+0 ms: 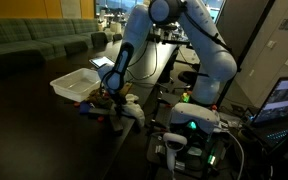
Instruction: Use the cloth to push the objects on the table to the left, then put it in the box
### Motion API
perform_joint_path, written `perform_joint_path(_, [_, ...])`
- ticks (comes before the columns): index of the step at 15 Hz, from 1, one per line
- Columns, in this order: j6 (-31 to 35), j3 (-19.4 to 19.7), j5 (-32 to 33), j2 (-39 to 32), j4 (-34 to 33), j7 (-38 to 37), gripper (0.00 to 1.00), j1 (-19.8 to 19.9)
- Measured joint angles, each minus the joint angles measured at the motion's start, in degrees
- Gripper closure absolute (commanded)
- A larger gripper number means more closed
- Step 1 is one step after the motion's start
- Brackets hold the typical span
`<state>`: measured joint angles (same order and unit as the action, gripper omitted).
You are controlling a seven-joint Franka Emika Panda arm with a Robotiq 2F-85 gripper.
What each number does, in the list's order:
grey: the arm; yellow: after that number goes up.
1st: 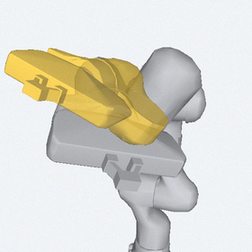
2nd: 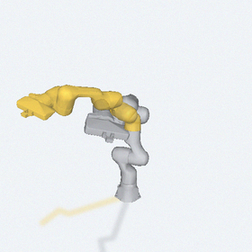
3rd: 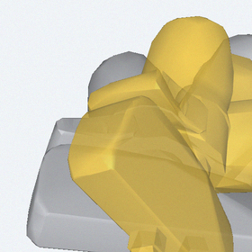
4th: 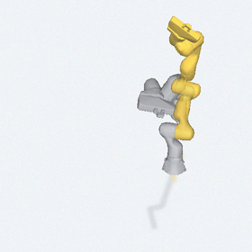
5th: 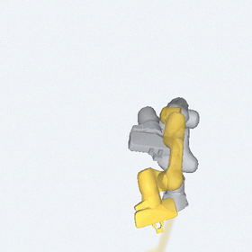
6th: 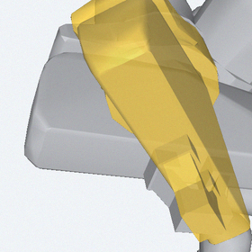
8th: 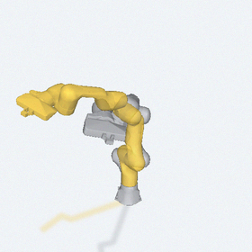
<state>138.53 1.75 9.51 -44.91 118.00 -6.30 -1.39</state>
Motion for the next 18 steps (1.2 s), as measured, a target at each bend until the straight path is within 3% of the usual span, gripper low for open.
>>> perform_joint_path(7, [-3.52, -3.42, -4.86, -0.28, -2.63, -8.5, 0.86, -9.23])
perform_joint_path(12, [-6.66, -4.8, -9.05, -2.01, -9.01, -16.52, 0.87, -14.97])
perform_joint_path(18, [-11.72, -5.18, -15.2, -4.81, -18.5, -23.52, 0.87, -16.77])
